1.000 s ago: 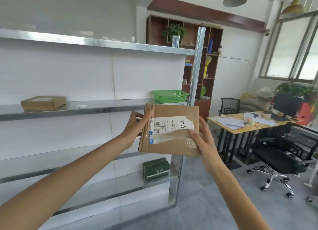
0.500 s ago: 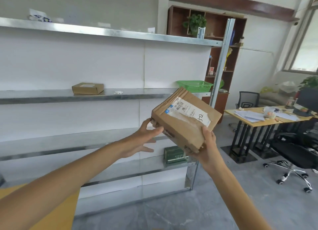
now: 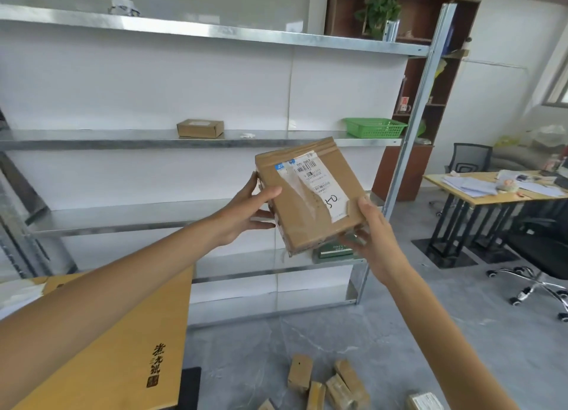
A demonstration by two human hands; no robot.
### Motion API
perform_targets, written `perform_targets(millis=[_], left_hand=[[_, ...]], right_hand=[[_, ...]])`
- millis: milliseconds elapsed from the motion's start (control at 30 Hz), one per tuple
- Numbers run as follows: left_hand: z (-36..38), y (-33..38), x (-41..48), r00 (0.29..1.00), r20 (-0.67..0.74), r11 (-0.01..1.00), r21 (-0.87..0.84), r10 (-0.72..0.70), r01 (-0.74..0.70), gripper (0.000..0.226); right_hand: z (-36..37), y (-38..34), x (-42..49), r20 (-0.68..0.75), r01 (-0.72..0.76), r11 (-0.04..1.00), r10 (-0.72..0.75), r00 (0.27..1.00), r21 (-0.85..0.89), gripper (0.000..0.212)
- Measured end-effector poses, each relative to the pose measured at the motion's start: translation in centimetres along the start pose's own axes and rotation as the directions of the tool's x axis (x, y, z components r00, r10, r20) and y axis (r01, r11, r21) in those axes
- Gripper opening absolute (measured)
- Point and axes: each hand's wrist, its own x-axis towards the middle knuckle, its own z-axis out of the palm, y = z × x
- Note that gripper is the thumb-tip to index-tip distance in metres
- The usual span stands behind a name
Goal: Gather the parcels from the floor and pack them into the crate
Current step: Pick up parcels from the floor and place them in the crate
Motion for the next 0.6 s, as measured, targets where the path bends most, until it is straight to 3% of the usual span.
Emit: perform_targets(millis=[133, 267, 600], left_hand=[[0.2, 0.3, -3.2, 1.0, -0.028, 0.999, 0.033, -0.005, 0.006, 0.075], [0.5, -0.7, -6.9, 0.999, -0.043, 0.999, 0.038, -0.033, 0.035, 0.08], [1.1, -2.1, -14.2, 0.995, -0.083, 0.995, 0.069, -0.064, 0.07, 0.069]], right_hand=[[0.4, 0.3, -3.0, 0.041, 0.019, 0.999, -0.021, 0.999, 0.03, 0.044], [0.4, 1.0, -6.2, 0.07, 0.031, 0.999, -0.034, 0.997, 0.037, 0.033], [1.3, 1.9, -12.5, 0.084, -0.051, 0.998, 0.047, 0.995, 0.044, 0.035]])
